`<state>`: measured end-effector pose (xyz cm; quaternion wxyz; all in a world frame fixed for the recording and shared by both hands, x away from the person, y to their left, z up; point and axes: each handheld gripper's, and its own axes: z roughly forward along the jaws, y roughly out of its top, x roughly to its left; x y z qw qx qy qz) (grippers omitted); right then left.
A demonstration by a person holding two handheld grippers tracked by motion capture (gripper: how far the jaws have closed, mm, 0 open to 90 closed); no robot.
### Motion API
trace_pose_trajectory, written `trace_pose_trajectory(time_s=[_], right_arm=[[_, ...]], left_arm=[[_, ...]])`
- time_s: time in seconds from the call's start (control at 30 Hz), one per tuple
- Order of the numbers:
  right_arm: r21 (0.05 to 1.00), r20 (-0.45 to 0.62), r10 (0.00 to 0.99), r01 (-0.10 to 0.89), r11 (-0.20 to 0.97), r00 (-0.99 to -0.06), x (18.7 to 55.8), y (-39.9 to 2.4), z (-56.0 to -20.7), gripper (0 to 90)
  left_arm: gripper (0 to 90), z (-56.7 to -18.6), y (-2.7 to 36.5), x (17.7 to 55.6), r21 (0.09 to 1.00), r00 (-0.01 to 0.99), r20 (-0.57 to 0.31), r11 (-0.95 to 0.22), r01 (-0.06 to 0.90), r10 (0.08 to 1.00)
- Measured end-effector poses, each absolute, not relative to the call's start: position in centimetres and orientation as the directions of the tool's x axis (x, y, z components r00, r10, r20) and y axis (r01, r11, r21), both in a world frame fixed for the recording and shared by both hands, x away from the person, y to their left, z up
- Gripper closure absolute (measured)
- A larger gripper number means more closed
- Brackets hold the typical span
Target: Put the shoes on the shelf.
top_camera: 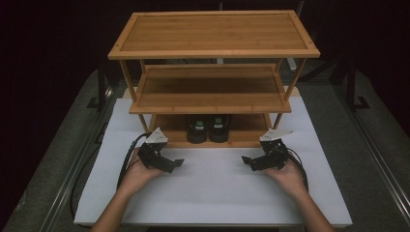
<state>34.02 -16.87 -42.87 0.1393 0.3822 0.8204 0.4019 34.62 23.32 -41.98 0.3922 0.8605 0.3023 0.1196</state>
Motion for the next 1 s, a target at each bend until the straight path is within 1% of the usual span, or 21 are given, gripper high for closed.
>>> trace_pose_trajectory(time_s=[0.3,0.77,1.0], right_arm=[[0.771,0.080,0.759,0.522,0.363,-0.646,30.9,-19.9,-42.9,2.2],[0.760,0.055,0.808,0.550,0.347,-0.586,27.5,-23.0,-44.2,2.2],[0.747,0.049,0.830,0.571,0.339,-0.556,26.3,-24.3,-44.8,2.2]], left_arm=[[0.0,-42.2,26.2,31.7,0.738,0.768,-0.035,-0.502,0.452,0.639],[0.0,-43.1,30.7,28.5,0.706,0.731,-0.001,-0.517,0.484,0.682],[0.0,-43.9,32.2,27.2,0.686,0.714,0.010,-0.524,0.505,0.700]])
